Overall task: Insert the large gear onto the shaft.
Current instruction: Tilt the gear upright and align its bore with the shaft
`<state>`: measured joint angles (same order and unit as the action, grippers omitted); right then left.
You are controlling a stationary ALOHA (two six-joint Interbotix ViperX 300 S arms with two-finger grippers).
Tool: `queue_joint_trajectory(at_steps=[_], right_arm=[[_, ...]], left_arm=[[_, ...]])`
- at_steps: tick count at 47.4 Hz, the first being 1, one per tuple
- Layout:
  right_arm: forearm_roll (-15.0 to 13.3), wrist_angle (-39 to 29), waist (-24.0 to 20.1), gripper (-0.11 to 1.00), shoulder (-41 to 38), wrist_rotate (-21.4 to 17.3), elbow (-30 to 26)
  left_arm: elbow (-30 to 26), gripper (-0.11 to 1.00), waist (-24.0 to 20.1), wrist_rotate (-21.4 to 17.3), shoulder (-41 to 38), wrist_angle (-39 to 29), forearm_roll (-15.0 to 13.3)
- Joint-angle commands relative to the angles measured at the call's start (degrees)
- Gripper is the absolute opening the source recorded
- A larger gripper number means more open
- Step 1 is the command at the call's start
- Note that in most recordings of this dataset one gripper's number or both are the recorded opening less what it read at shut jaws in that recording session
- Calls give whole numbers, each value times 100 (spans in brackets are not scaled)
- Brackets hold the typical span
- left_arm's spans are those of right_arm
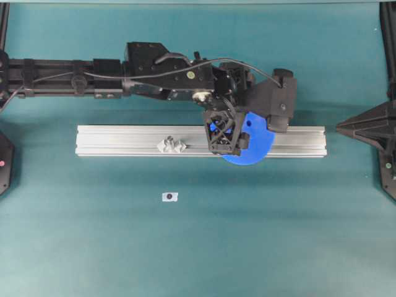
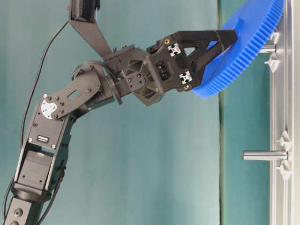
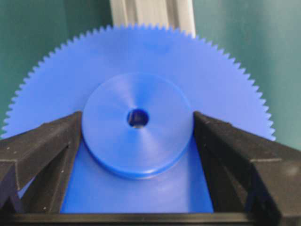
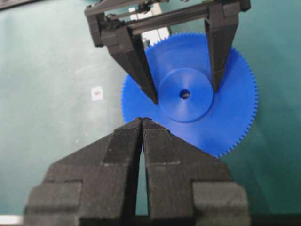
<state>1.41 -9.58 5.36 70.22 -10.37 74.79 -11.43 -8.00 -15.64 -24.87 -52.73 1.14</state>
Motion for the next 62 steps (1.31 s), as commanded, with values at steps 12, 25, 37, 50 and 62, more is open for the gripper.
queue_joint_trajectory(at_steps=[12, 25, 37, 50, 62], right_arm=[[18, 53, 9, 8, -35, -53, -79], [9, 44, 9, 8, -35, -53, -97], [18, 53, 9, 8, -35, -53, -88], [18, 44, 9, 8, -35, -53, -97], [26, 53, 9, 8, -35, -53, -79]], left_arm=[[141, 89, -123, -26, 132, -70, 35], [246, 89, -97, -35, 114, -44, 35], [141, 89, -97, -70, 70, 220, 35], [-132, 90, -105, -70, -70, 211, 35], [-220, 91, -123, -79, -44, 185, 44]])
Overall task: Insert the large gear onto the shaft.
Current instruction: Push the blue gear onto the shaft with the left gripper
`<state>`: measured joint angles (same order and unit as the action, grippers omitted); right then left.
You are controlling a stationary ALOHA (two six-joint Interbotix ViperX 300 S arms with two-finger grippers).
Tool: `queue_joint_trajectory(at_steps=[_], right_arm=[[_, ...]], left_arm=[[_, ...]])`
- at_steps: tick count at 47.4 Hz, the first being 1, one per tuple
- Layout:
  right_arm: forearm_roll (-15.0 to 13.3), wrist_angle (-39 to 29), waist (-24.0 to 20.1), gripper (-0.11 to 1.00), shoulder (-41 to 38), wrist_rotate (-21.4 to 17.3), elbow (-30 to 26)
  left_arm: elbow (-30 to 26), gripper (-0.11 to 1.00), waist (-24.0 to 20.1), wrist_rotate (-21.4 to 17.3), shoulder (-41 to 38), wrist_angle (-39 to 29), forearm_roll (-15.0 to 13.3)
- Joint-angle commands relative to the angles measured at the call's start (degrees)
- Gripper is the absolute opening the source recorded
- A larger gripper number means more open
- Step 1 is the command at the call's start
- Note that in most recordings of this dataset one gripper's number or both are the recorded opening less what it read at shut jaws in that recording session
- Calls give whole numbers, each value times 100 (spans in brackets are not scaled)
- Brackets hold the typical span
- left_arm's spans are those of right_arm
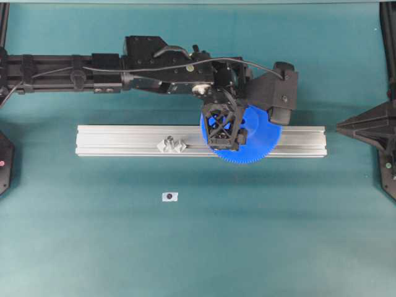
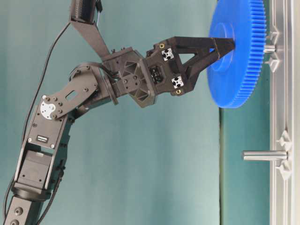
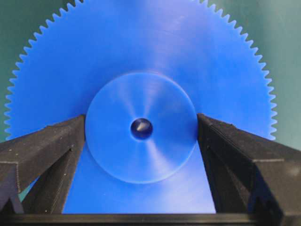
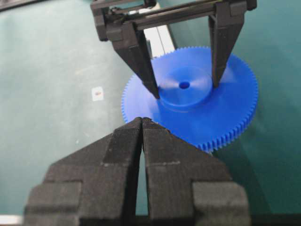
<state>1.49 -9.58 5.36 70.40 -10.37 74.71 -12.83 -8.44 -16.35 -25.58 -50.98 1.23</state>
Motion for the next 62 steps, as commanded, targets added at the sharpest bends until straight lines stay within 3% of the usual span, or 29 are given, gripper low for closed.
queue_joint_trajectory(at_steps=[1, 62], right_arm=[[9, 53, 9, 8, -53, -53, -70], [18, 53, 9, 8, -53, -53, -97]], left_arm=[[-97, 91, -79, -9, 18, 0, 26], [-527, 93, -141, 18, -44, -316, 26]])
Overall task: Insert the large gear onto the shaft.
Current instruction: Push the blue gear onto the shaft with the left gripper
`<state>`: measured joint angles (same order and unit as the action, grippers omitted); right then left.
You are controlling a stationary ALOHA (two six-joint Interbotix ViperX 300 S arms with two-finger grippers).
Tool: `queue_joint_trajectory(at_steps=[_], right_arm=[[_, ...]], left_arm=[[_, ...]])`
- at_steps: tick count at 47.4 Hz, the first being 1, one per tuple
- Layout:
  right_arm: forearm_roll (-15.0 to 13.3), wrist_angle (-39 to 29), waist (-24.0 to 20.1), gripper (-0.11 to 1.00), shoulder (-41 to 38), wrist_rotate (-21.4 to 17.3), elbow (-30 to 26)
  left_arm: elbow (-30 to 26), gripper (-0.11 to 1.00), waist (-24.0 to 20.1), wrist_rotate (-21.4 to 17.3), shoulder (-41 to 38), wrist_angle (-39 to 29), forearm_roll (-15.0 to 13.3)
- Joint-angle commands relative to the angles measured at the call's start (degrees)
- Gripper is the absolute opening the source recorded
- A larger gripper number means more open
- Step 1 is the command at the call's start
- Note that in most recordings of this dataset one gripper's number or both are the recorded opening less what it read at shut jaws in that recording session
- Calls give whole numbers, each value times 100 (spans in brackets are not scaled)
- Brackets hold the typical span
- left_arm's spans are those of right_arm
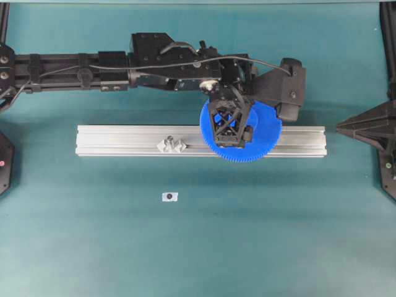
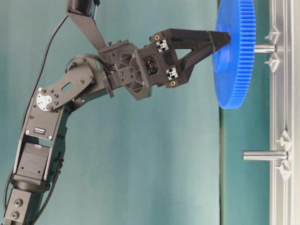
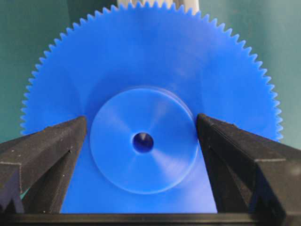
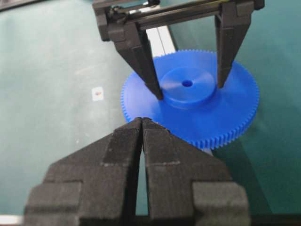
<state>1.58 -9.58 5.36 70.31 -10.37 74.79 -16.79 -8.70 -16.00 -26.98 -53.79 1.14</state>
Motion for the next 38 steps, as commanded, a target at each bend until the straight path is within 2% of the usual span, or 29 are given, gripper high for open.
queue_joint_trajectory(at_steps=[1, 38], right_arm=[[0, 53, 9, 8, -44, -53, -105], [9, 44, 0, 8, -18, -53, -105]], left_arm=[[-132, 93, -114, -18, 88, -53, 35], [-176, 93, -88, 62, 149, -360, 35]])
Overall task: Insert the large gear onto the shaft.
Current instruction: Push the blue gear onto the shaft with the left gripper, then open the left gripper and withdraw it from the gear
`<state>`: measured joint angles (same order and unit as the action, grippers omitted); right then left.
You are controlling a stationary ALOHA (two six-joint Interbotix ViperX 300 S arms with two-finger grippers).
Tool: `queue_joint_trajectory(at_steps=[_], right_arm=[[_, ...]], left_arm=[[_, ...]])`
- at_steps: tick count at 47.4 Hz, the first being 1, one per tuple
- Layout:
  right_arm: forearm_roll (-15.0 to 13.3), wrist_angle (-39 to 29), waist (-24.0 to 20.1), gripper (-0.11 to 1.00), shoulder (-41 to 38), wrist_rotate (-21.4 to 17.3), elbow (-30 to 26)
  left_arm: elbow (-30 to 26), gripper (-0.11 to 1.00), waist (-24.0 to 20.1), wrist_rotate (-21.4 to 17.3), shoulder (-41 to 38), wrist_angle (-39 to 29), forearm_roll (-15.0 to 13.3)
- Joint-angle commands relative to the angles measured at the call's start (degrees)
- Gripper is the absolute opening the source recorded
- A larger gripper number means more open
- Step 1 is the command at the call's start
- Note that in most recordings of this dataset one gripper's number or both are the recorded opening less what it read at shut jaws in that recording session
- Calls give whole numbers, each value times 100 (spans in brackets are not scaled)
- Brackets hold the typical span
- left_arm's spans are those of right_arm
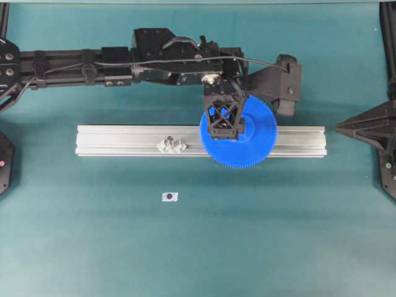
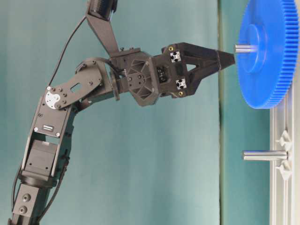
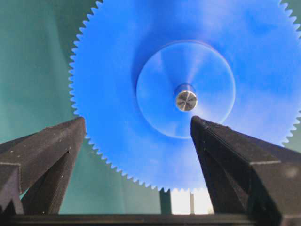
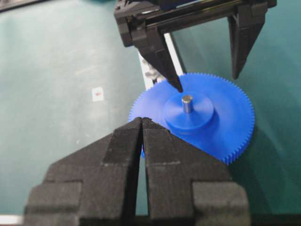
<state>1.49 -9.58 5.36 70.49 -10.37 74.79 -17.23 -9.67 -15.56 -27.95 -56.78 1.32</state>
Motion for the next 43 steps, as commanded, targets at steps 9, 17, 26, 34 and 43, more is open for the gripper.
queue_joint_trajectory(at_steps=[9, 17, 26, 34, 43], right_arm=[[18, 35, 9, 8, 9, -53, -105], [18, 0, 0, 8, 70, -53, -88], [9, -149, 9, 8, 123, -53, -97], [9, -378, 9, 8, 202, -53, -114], [9, -501, 9, 8, 308, -53, -132]], left_arm=[[-132, 93, 0, 114, 501, -193, 18], [-9, 93, 9, 141, 738, -202, 18], [369, 93, -9, 132, 1011, -193, 18], [686, 93, -44, 132, 1301, -141, 18], [1046, 92, -53, 141, 1784, 149, 18]])
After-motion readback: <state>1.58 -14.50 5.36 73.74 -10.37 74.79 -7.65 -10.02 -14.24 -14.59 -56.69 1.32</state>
